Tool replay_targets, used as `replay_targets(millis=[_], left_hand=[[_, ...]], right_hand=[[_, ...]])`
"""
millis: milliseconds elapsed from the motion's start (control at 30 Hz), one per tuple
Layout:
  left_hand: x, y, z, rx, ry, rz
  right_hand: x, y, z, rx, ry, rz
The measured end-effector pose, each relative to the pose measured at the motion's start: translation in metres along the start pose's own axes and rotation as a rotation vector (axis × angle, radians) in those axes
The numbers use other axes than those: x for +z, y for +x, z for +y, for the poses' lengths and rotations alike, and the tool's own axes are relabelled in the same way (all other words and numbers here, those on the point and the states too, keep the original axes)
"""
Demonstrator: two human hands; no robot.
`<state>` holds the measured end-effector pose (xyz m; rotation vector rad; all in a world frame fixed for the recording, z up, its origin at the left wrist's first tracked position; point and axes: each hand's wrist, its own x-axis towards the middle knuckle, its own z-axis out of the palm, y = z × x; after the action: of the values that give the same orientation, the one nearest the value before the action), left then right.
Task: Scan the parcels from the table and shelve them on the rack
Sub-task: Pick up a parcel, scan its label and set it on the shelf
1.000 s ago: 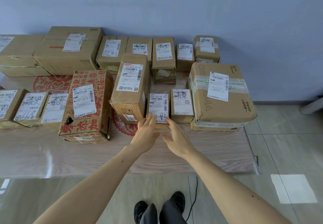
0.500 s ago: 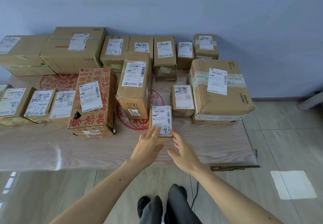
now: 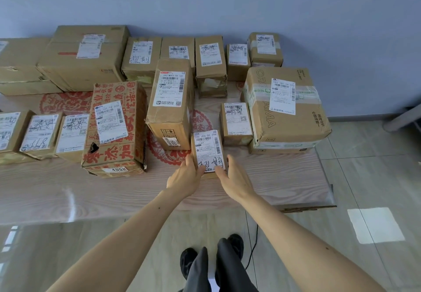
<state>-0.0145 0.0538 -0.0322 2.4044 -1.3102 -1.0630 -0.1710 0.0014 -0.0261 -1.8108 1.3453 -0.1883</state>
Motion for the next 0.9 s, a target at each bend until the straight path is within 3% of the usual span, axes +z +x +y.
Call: replay_targets(millis=[300, 900], left_hand=[[0.008, -0.003, 0.003, 0.046, -0.209, -0.038], [-0.056, -0.035, 0.068, 0.334, -0.338, 0.233]], right_hand=[[0.002, -0.002, -0.001, -0.022, 0.046, 0.041], [-0.067, -0.039, -0.065, -0.17, 0.264, 0.436]])
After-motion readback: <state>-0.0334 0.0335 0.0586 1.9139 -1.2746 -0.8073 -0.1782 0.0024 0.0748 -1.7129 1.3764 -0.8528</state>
